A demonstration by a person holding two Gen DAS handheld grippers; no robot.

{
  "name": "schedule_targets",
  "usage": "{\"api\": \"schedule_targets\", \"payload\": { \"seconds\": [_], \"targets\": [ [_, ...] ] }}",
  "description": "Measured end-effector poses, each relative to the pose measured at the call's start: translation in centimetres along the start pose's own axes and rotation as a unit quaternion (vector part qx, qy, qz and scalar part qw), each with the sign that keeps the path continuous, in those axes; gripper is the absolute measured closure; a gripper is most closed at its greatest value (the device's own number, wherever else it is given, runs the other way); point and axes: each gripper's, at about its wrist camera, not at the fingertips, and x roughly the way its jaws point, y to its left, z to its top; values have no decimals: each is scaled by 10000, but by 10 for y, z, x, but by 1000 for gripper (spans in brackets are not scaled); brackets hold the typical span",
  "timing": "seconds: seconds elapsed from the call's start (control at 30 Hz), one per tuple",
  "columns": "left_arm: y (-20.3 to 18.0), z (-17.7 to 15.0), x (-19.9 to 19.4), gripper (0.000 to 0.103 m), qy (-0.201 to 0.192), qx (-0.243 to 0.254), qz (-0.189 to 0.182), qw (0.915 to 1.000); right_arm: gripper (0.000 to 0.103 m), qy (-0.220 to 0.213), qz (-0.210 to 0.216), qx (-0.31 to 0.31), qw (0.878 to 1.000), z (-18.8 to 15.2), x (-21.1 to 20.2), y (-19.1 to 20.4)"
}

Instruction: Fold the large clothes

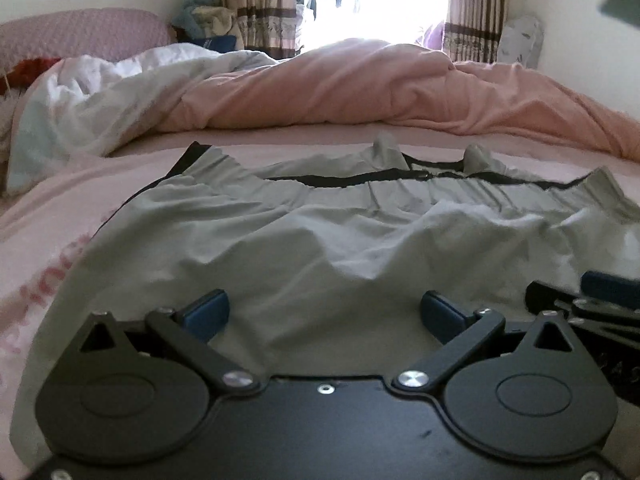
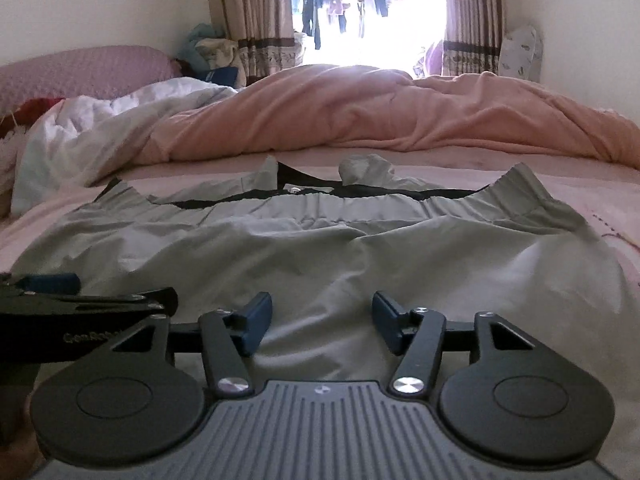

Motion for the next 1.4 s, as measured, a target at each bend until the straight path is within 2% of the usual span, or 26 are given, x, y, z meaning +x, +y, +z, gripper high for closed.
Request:
{"api": "schedule_targets", "payload": {
  "seconds": [0.07,0.2,0.4,0.5,0.53,0.57,0.6,0.63,0.67,0.77,0.8,0.87,0.9,0.93,1.0,1.07,1.13,1.17,1.2,1.23,1.27,1.3,1.33,1.37,1.4],
  "targets": [
    [1,-1,3,0,23,188,102,9998,32,25,-2,-19,10000,-2,2,3],
    [18,3,10,0,54,-9,168,9998,32,94,45,-53,9999,-2,-2,0],
    [35,10,15,0,36,126,147,9998,31,75,-110,-169,9998,1,-3,-15],
    [63,13,15,0,-87,133,252,9996,23,-15,-1046,-47,9945,4,-6,-51],
    [78,14,15,0,-114,-78,201,9997,18,-9,-1360,70,9907,3,-5,-67],
    [95,14,16,0,-66,-441,-16,9990,6,13,-1698,326,9849,2,-5,-88],
    [107,15,16,0,-43,-817,-73,9966,6,14,-1989,774,9770,-1,-7,-115],
    [117,15,15,0,-84,-1173,124,9930,6,54,-2159,1178,9693,-4,-8,-137],
    [123,14,14,0,-137,-1322,384,9904,6,121,-2237,1447,9638,-7,-9,-154],
    [127,13,16,0,-165,-908,1195,9885,8,116,-2010,1942,9601,-11,-13,-184],
    [129,13,17,0,-141,-817,1304,9880,15,73,-1933,2120,9579,-10,-17,-190],
    [137,13,11,0,-17,-869,1211,9888,23,19,-1899,2149,9580,-5,-27,-192],
    [141,13,4,0,78,-868,1149,9895,23,-48,-1929,2049,9596,-2,-37,-191],
    [143,11,-5,0,153,-789,1136,9903,21,-163,-1946,1906,9620,-2,-49,-189],
    [145,4,-24,0,277,-441,1079,9928,6,-272,-1898,1514,9697,-9,-76,-188],
    [152,-3,-37,0,576,-302,855,9942,5,35,-1685,1281,9773,-22,-89,-192],
    [156,-15,-45,0,853,-283,377,9952,5,491,-1343,1159,9829,-42,-95,-198],
    [154,-21,-46,0,1041,-196,204,9942,5,579,-1163,1167,9846,-52,-97,-201],
    [150,-27,-46,0,1118,-72,101,9937,12,589,-969,1240,9858,-58,-99,-203],
    [146,-30,-46,0,1094,57,-11,9940,22,615,-579,1386,9867,-63,-99,-206],
    [143,-33,-47,25,989,94,-191,9949,61,516,-313,1368,9888,-64,-96,-206],
    [141,-33,-48,57,941,18,-572,9939,74,534,-184,1213,9910,-62,-92,-204],
    [137,-29,-49,66,925,90,-431,9947,81,624,-171,1054,9923,-56,-87,-199],
    [130,-22,-50,86,947,306,-186,9949,88,717,-195,964,9926,-47,-87,-194],
    [126,-16,-56,91,921,410,-155,9948,89,713,-289,887,9931,-37,-93,-188]
  ]
}}
